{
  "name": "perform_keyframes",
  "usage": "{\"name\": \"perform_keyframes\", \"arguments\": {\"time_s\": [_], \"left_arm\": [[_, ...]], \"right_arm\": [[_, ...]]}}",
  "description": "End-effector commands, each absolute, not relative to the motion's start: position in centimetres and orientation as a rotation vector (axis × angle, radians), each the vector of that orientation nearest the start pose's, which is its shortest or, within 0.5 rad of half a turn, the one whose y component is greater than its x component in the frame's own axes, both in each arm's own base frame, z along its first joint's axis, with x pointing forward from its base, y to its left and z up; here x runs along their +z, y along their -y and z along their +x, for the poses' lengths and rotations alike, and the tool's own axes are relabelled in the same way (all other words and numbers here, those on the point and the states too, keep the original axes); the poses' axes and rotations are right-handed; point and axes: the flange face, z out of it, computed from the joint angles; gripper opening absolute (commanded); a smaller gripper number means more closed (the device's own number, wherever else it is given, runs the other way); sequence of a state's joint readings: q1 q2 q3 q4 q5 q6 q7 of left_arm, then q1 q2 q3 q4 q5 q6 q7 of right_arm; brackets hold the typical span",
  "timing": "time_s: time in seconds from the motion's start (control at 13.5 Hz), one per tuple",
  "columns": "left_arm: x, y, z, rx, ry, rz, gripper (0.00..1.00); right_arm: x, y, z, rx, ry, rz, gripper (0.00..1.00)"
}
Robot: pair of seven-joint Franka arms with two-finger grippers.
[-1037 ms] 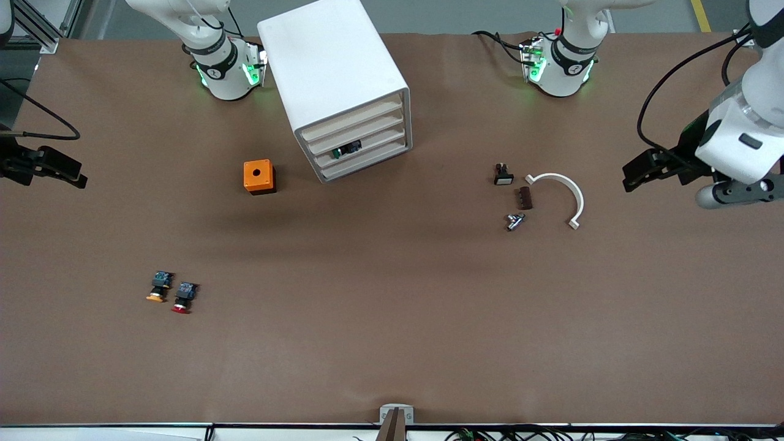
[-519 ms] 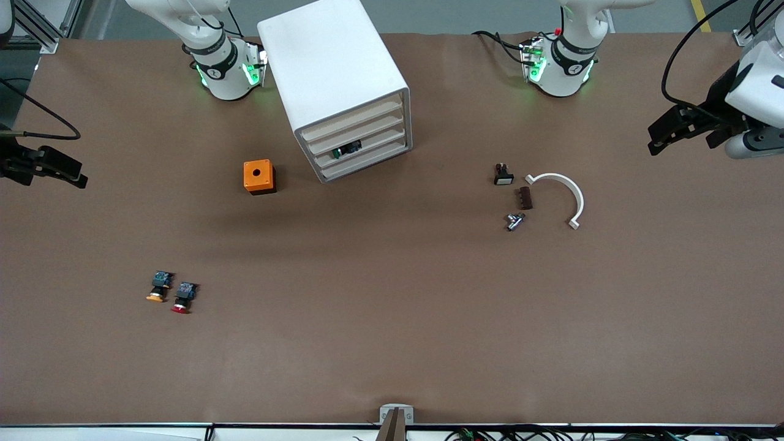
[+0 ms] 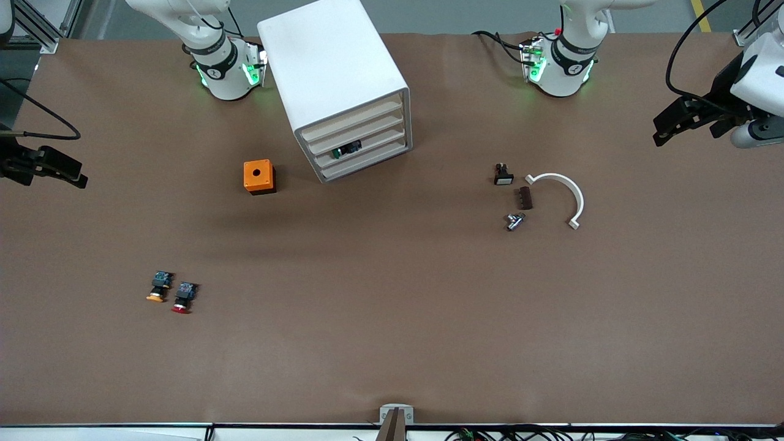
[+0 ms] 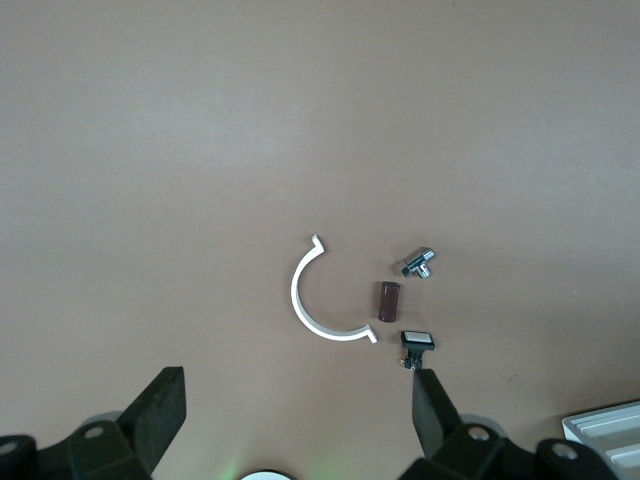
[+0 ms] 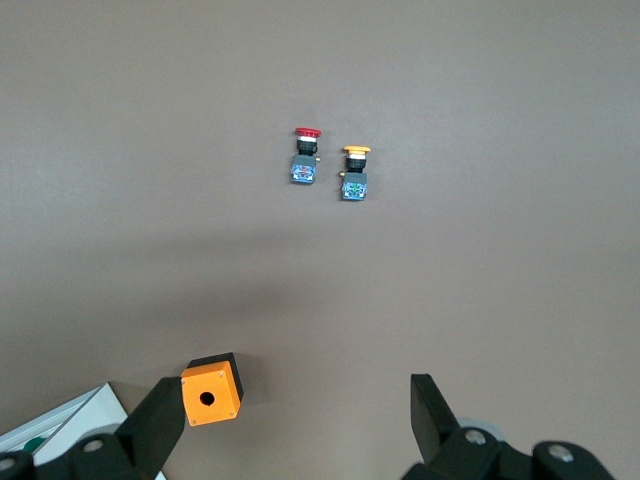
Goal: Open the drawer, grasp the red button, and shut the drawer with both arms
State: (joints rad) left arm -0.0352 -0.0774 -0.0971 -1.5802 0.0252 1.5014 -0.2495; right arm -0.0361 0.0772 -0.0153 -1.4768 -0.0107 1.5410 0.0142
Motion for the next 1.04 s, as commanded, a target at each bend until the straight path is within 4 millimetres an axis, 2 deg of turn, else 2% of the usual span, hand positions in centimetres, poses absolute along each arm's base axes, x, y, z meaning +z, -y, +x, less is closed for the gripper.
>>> {"name": "perform_keyframes", "arguments": {"time_s": [0.0,0.37,0.96], "left_arm": [[65.9,6.6,51.5,-0.03,0.15,-3.124,1.0],[65.7,5.5,51.6,-0.015,0.102,-3.126,1.0],[65.6,5.7,51.2,0.03,0.086,-3.12,1.0]], "right_arm": [[62.7,3.0,56.8,0.017,-0.118,-3.144,1.0],[62.7,3.0,56.9,0.015,-0.118,-3.144,1.0],[62.9,3.0,56.7,0.015,-0.118,-3.144,1.0]]}}
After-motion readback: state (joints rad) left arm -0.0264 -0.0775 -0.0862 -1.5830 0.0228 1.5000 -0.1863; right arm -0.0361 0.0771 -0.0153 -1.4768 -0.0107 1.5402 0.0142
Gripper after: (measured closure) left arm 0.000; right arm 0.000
